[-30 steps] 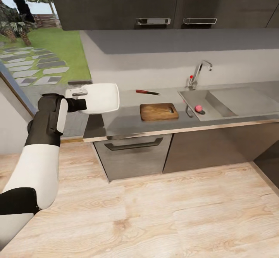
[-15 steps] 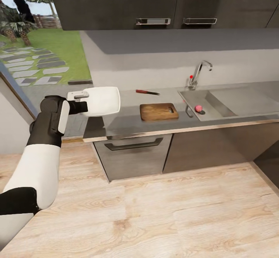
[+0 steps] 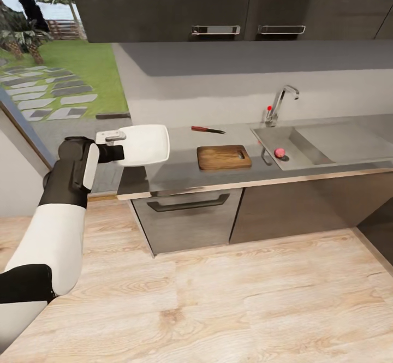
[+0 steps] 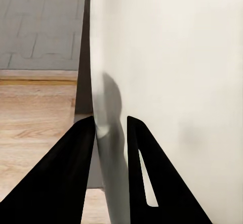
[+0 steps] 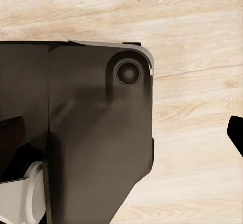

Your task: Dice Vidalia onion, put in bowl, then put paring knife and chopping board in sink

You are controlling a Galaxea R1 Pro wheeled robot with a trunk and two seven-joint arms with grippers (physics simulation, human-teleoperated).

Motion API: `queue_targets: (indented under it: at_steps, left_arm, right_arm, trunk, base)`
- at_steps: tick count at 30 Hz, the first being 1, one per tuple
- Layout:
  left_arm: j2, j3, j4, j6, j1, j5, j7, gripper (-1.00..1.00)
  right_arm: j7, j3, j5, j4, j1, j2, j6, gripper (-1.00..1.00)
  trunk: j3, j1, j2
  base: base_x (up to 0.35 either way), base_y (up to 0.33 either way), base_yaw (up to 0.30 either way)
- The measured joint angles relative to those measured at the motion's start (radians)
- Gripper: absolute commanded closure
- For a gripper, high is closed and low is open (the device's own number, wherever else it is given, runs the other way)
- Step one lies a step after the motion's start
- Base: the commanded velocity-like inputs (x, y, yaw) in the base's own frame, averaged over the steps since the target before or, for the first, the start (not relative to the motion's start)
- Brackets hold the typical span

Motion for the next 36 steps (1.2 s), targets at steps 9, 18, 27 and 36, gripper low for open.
queue_targets:
  at_steps: [9, 18, 27, 36]
  left_arm:
    - [-0.003, 0.0, 0.021, 0.0, 0.001, 0.002, -0.003, 1.0]
    - [-0.005, 0.0, 0.023, -0.001, 0.002, 0.001, -0.003, 1.0]
    - [-0.007, 0.0, 0.028, -0.002, 0.002, 0.002, -0.003, 1.0]
    - [-0.021, 0.0, 0.05, -0.002, 0.002, 0.002, -0.003, 1.0]
  right_arm:
    - [0.0, 0.0, 0.0, 0.0, 0.0, 0.0, 0.0, -1.0]
    - [0.0, 0.0, 0.0, 0.0, 0.0, 0.0, 0.0, -1.0]
    - [0.0, 0.0, 0.0, 0.0, 0.0, 0.0, 0.0, -1.0]
    - [0.0, 0.0, 0.0, 0.0, 0.0, 0.0, 0.0, -1.0]
  trunk:
    - [0.0, 0.0, 0.0]
    - [0.0, 0.0, 0.0]
    - [0.0, 0.0, 0.0]
    - [0.0, 0.0, 0.0]
  base:
    - [0.0, 0.0, 0.0]
    - [0.0, 0.0, 0.0]
    - [0.145, -0.007, 0.0]
    - [0.242, -0.132, 0.0]
